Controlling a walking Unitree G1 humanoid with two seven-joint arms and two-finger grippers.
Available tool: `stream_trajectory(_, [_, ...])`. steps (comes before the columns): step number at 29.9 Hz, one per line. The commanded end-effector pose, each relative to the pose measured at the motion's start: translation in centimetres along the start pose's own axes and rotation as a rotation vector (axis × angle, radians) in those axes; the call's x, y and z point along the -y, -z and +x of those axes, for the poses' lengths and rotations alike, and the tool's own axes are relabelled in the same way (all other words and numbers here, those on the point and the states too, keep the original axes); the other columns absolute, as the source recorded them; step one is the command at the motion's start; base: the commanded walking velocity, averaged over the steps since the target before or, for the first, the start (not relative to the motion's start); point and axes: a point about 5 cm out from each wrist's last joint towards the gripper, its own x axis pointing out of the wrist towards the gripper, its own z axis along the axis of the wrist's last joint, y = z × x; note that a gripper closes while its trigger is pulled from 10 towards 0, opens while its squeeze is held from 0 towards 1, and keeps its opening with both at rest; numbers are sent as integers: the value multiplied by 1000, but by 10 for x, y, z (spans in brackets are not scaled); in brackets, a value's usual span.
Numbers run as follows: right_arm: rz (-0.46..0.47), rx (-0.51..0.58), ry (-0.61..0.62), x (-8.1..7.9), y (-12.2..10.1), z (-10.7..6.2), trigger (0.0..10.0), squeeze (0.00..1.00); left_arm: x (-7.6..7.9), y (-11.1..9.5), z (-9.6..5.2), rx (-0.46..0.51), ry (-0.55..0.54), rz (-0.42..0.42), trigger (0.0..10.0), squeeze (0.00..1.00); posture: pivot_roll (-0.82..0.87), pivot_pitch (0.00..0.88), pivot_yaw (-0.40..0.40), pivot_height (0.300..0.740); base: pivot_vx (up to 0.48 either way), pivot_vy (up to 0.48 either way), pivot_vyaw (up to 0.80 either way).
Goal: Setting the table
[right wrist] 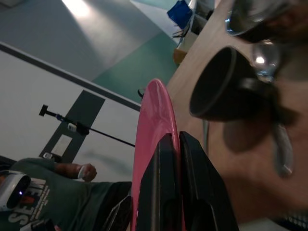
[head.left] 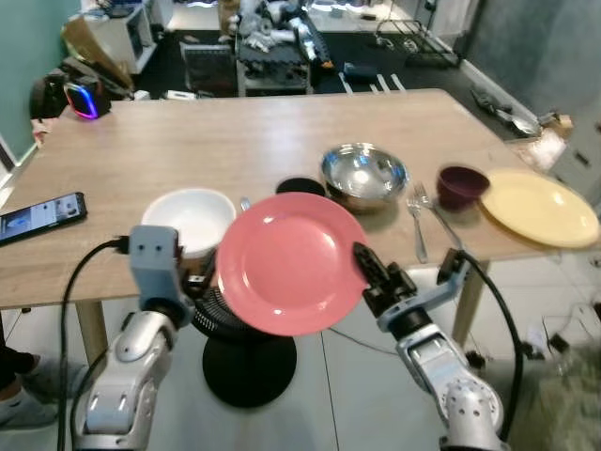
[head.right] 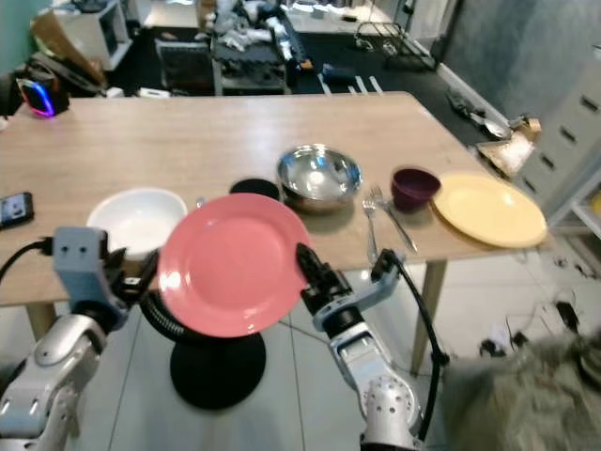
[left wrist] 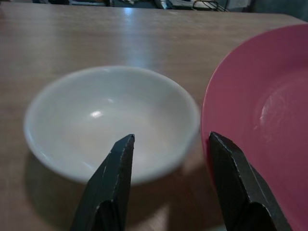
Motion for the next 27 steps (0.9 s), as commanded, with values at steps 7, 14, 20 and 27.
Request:
stream_trajectory(7, [41,-11,0,-1,11,-1,10000,0,-4,7,-3,-32,-18,7,10000,0,50,32,32,740,480,0,0])
stream_trajectory(14, [40,-11,0,-1,11,-1,10000,0,-4,7,-3,-32,-18,7,10000,0,50,32,32,740,480,0,0])
stream_trajectory(20, [40,-12,0,-1,11,-1,10000,0,-4,7,-3,-32,-18,7,10000,0,50,32,32,740,480,0,0])
stream_trajectory(27, [47,-5,-19,-3,9,1,10000,0,5,-1,-3,6,39,24,10000,0,54,32,33,740,137,0,0])
